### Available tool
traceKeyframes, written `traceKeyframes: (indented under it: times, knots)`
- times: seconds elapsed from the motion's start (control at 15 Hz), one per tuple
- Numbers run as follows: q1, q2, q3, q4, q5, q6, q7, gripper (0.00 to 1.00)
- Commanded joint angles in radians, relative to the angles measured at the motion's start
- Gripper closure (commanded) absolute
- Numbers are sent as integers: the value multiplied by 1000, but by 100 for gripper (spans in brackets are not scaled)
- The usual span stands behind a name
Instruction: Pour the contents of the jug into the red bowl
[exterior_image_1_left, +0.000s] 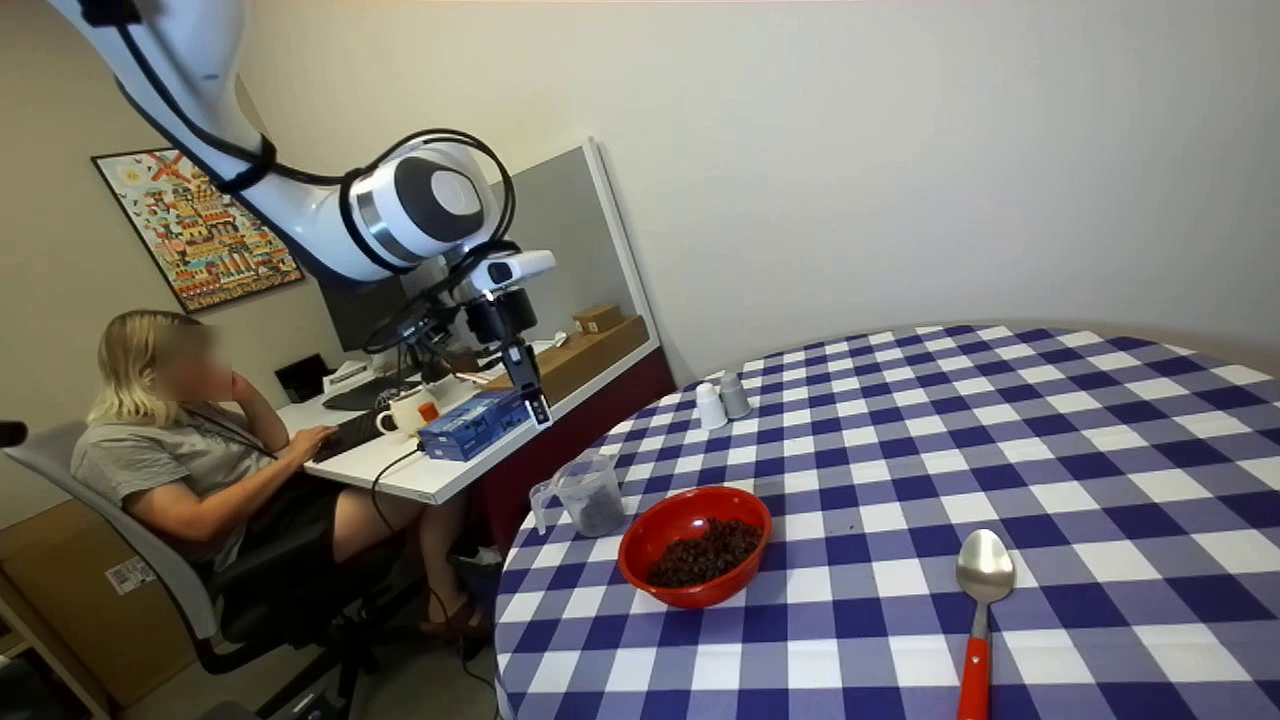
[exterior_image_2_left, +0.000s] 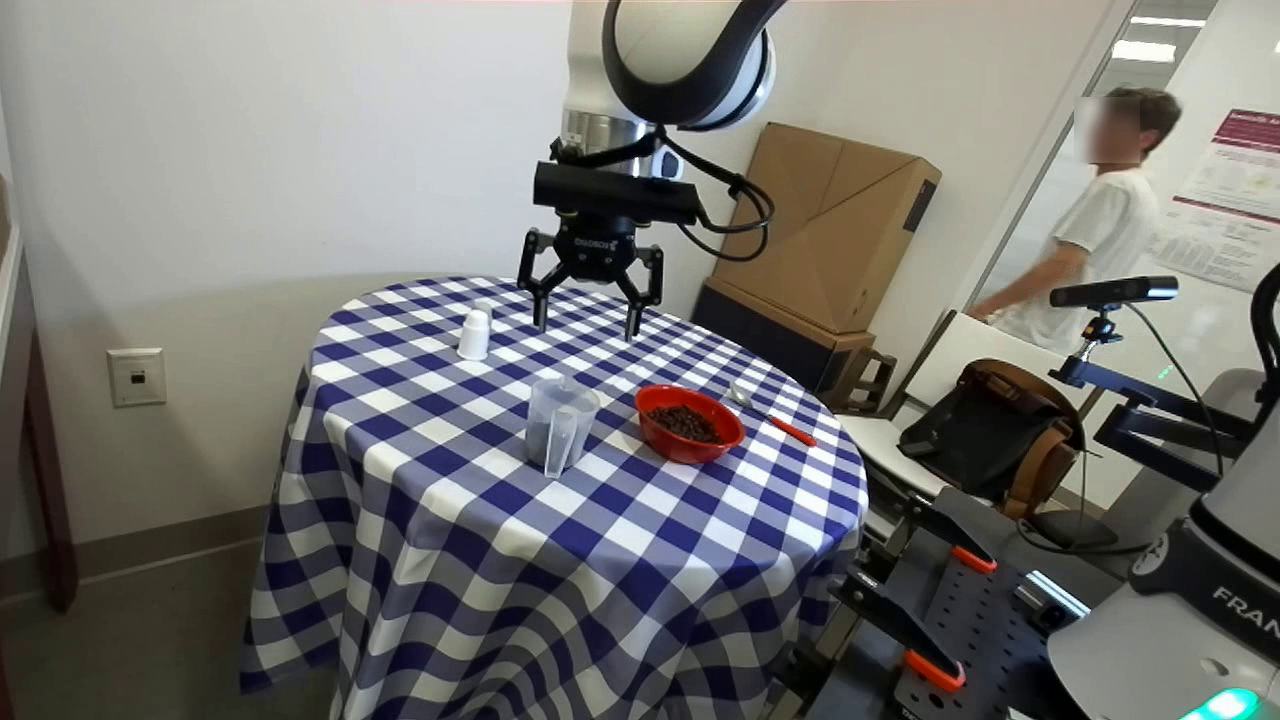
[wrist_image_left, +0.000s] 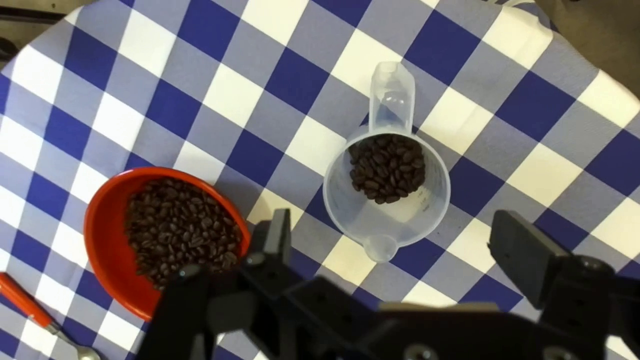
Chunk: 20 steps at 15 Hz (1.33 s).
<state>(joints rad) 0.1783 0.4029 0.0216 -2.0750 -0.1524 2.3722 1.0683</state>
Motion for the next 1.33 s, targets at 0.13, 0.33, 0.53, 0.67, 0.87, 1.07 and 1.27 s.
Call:
traceKeyframes:
  times: [0.13,0.33,0.53,0.67,0.87,1.07,1.27]
  knots:
    - [1,62,-1,24,92,-17,-20,0]
    - [8,91,1,29,113,-10,-23,0]
    - [17,123,0,40,119,-10,-22,0]
    - [25,142,-2,47,116,-10,-21,0]
    - [37,181,-9,64,104,-3,-18,0]
    - [46,217,-12,90,101,-3,-21,5]
    - [56,241,-14,111,98,0,-24,31]
